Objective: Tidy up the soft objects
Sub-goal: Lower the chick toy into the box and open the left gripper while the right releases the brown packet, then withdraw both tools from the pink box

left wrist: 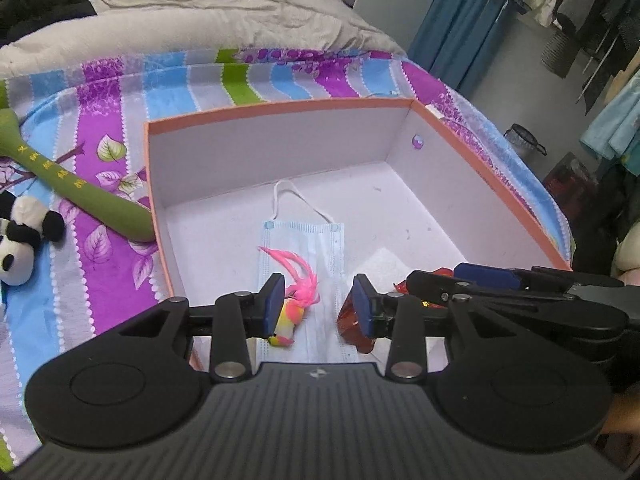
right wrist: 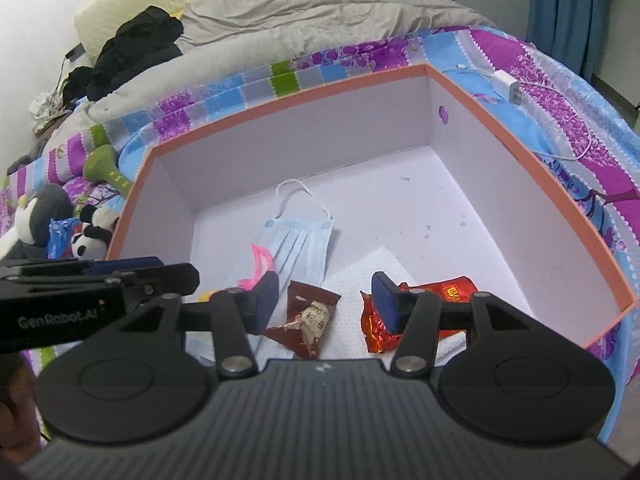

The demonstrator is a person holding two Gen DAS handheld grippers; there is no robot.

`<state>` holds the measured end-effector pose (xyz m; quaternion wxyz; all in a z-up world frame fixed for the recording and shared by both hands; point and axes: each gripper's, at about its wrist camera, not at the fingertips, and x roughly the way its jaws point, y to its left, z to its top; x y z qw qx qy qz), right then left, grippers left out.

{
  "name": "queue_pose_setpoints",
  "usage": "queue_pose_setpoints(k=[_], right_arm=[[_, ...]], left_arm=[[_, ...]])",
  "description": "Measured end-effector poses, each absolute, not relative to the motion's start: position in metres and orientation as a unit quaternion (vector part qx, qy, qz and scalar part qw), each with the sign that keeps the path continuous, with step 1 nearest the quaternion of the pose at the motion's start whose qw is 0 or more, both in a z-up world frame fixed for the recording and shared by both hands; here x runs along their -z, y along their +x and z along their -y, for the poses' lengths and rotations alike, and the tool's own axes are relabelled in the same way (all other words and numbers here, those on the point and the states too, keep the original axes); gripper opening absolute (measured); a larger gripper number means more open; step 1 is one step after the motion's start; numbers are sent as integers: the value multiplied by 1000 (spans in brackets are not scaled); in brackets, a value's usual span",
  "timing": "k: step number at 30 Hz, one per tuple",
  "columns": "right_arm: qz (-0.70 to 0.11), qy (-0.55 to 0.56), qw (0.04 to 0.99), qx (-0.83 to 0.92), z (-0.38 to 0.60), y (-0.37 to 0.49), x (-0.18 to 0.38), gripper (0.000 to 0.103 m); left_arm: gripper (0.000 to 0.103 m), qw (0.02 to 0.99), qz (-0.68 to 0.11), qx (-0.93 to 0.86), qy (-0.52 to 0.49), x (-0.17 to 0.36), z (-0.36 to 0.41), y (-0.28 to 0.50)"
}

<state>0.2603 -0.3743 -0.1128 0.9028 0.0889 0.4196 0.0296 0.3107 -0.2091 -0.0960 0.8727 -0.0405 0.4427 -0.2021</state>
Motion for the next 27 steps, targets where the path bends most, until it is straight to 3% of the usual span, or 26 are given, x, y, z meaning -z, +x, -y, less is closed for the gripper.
queue_pose_setpoints(k=[27], right_arm=[[-340, 77, 936, -47, 332, 134, 44, 54]], left_arm=[[43, 910, -368, 183, -51, 22, 149, 155]])
